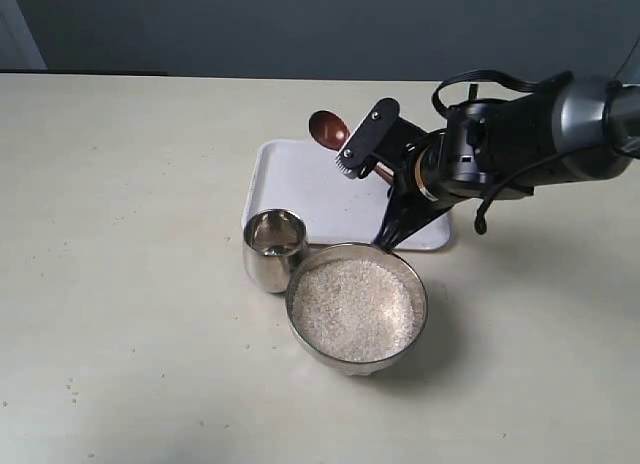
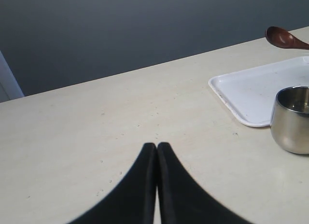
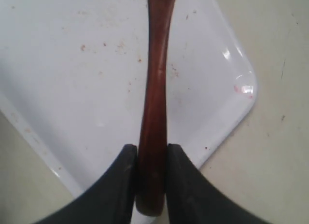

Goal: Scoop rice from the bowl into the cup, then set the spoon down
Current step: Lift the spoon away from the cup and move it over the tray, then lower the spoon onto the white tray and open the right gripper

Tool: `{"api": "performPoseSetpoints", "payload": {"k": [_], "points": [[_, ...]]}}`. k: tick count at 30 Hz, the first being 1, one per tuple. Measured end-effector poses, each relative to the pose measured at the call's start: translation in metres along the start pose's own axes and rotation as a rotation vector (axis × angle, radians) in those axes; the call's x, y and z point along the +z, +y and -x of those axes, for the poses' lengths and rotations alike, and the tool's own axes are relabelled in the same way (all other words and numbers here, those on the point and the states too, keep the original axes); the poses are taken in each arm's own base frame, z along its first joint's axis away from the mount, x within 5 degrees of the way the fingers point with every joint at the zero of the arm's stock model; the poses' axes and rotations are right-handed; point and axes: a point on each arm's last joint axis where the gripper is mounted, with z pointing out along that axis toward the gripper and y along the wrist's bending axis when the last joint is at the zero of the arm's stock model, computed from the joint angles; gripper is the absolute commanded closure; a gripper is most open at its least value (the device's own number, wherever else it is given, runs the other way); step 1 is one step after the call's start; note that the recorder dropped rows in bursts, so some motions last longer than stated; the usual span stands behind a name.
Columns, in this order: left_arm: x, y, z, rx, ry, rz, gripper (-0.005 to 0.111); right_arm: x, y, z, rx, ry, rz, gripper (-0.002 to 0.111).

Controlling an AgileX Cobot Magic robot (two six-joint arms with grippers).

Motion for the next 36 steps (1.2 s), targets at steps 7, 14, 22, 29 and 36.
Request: {"api": "performPoseSetpoints", "payload": {"k": [7, 14, 22, 29, 36], "points": [[0.000, 0.000, 0.000, 0.000, 0.000, 0.000, 0.106, 0.013, 0.008, -0.006, -0.050, 0.034, 0.026, 0.109], [0.000, 0.000, 0.000, 0.000, 0.000, 0.000, 0.106, 0.016, 0.010, -0.006, -0.087, 0.035, 0.039, 0.109], [0.000, 0.000, 0.000, 0.000, 0.000, 0.000, 0.106, 0.018, 0.011, -0.007, -0.107, 0.039, 0.043, 0.109], [0.000, 0.000, 0.000, 0.000, 0.000, 0.000, 0.106, 0.017, 0.007, -0.004, -0.107, 0.051, 0.023, 0.109], [0.000, 0.000, 0.000, 0.000, 0.000, 0.000, 0.106, 0.017, 0.005, -0.003, -0.111, 0.061, 0.010, 0.109]]}}
